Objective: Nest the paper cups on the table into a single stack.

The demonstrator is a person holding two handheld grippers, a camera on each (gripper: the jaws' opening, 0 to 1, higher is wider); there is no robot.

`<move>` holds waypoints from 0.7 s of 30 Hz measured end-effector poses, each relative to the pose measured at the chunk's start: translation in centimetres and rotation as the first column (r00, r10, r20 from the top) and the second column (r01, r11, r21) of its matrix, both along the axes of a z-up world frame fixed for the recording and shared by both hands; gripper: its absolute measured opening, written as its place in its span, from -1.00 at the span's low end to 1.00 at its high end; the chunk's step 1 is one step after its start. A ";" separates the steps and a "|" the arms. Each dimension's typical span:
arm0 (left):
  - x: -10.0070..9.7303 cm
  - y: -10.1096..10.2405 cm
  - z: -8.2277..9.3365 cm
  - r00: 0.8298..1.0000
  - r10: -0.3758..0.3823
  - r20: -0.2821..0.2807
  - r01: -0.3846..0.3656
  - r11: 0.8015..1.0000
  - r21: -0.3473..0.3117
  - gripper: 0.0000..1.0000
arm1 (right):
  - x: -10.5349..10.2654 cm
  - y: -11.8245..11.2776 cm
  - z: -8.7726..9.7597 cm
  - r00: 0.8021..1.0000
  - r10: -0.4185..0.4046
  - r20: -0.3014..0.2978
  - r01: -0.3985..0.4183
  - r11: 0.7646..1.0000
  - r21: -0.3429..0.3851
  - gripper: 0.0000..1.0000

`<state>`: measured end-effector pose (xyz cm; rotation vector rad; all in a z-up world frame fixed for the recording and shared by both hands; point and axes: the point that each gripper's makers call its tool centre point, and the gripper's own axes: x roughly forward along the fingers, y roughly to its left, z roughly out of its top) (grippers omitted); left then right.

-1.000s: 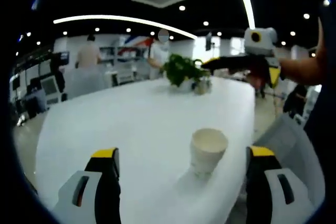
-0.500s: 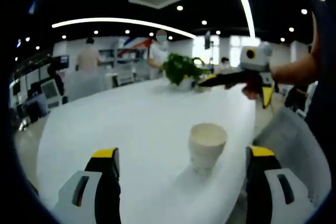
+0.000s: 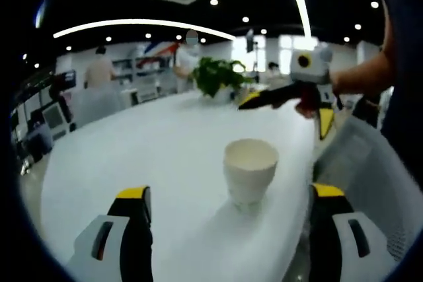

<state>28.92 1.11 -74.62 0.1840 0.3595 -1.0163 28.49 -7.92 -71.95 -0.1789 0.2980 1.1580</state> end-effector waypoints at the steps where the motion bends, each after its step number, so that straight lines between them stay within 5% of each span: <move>1: 0.0 -0.4 -0.4 1.000 -0.011 -0.006 0.011 1.000 0.009 0.90 | -0.1 0.0 -0.6 1.000 0.006 -0.007 -0.006 1.000 -0.016 0.84; 21: 0.2 -4.4 -5.2 0.981 -0.180 -0.066 0.188 0.973 0.131 0.20 | -0.6 0.9 -7.9 0.990 0.086 -0.112 -0.106 0.977 -0.184 0.01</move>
